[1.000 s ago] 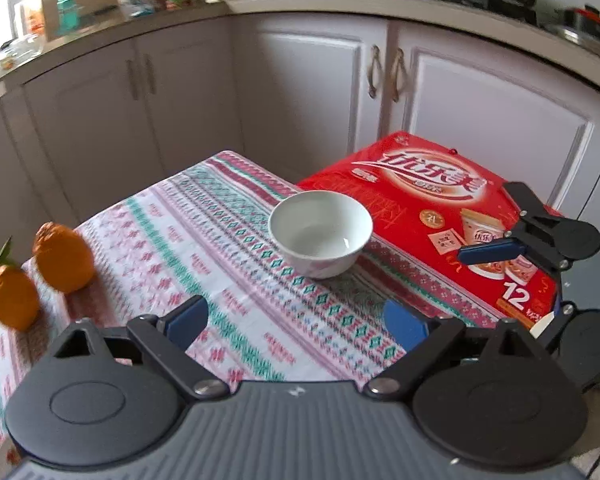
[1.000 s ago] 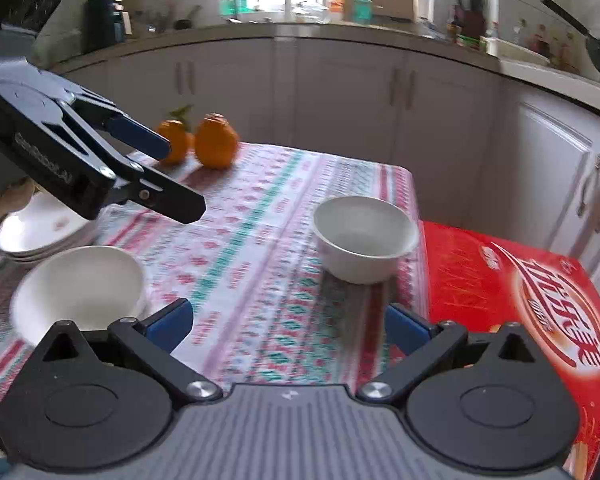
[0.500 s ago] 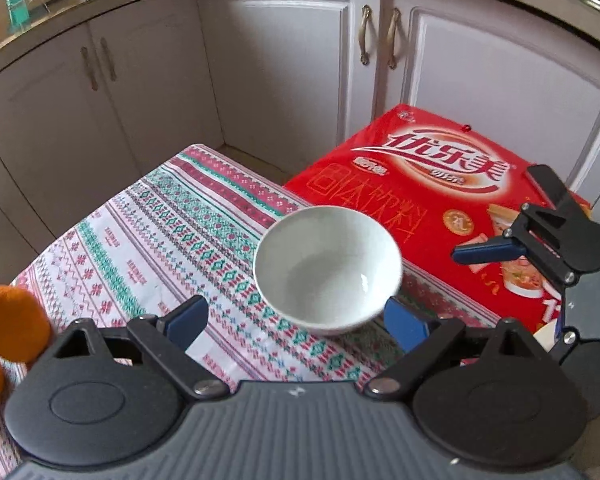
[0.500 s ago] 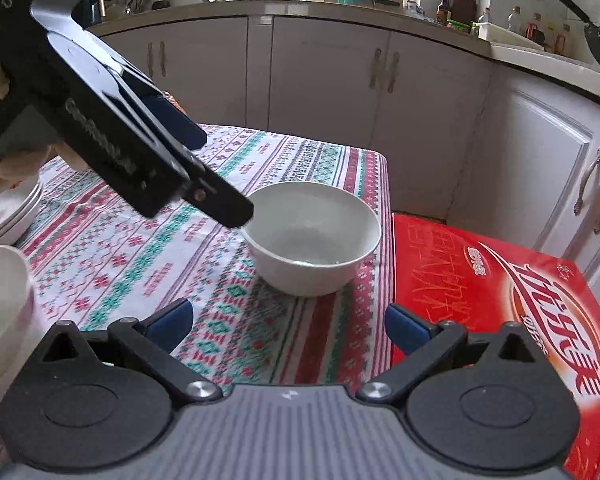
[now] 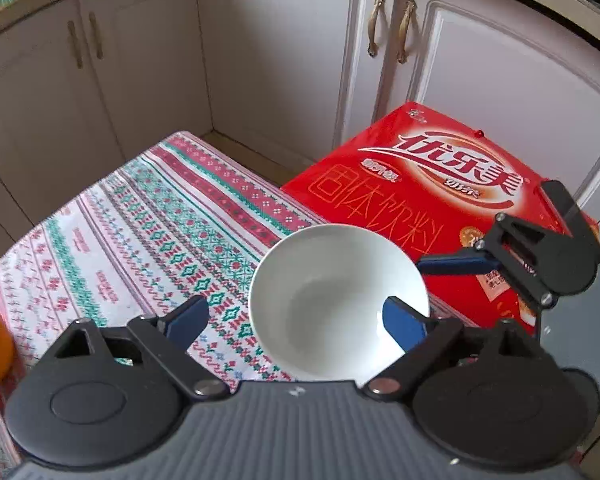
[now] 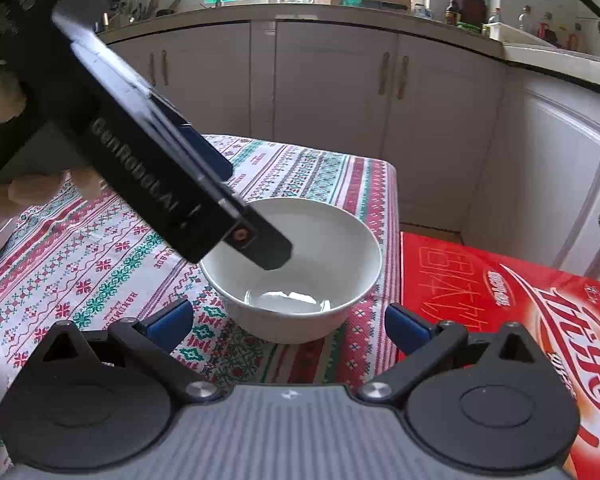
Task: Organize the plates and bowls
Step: 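Move the left tool to the pink-print white bowl and grasp its rim, then lift the pink-print bowl with the left tool and carry it toward the stack, then lower the pink-print bowl into the white bowl on the stack, open left tool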
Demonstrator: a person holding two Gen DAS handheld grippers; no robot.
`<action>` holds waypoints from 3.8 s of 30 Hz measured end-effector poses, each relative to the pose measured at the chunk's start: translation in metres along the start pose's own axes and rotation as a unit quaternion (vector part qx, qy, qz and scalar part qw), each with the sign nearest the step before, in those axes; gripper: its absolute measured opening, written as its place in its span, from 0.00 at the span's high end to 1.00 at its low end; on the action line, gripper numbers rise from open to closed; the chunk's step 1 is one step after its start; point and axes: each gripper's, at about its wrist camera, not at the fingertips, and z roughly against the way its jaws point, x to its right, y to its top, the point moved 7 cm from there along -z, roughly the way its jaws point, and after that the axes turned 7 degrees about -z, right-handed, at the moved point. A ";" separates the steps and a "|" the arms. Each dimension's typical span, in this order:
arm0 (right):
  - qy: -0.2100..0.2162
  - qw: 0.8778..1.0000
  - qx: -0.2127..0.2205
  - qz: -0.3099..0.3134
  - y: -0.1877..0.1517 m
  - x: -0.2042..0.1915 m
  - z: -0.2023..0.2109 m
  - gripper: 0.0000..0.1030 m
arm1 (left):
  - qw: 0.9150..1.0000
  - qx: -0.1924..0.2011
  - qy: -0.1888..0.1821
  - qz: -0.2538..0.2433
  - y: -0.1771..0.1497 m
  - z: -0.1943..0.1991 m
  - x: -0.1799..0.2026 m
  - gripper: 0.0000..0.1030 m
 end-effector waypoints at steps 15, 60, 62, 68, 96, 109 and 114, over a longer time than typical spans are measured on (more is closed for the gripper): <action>0.003 1.000 0.001 0.020 0.007 0.000 -0.005 0.17 | 0.999 -0.022 -0.039 0.027 0.004 -0.026 -0.003 0.43; 0.034 0.998 -0.015 0.048 0.017 -0.060 0.100 0.16 | 1.000 0.010 -0.021 0.001 -0.021 0.094 0.045 0.45; 0.037 0.998 -0.013 0.053 0.016 -0.067 0.108 0.16 | 1.000 0.013 -0.019 0.002 -0.025 0.103 0.048 0.45; 0.048 0.997 -0.012 0.058 0.012 -0.083 0.125 0.16 | 1.000 0.021 -0.011 0.009 -0.038 0.125 0.054 0.45; 0.125 0.986 -0.055 0.100 -0.010 -0.172 0.142 0.16 | 0.996 0.021 0.032 0.080 -0.126 0.191 0.050 0.44; 0.131 0.981 -0.093 0.109 -0.026 -0.191 0.125 0.16 | 0.994 0.008 0.016 0.111 -0.157 0.177 0.041 0.44; 0.136 0.980 -0.105 0.099 -0.030 -0.190 0.121 0.16 | 0.994 0.005 0.014 0.106 -0.161 0.173 0.043 0.43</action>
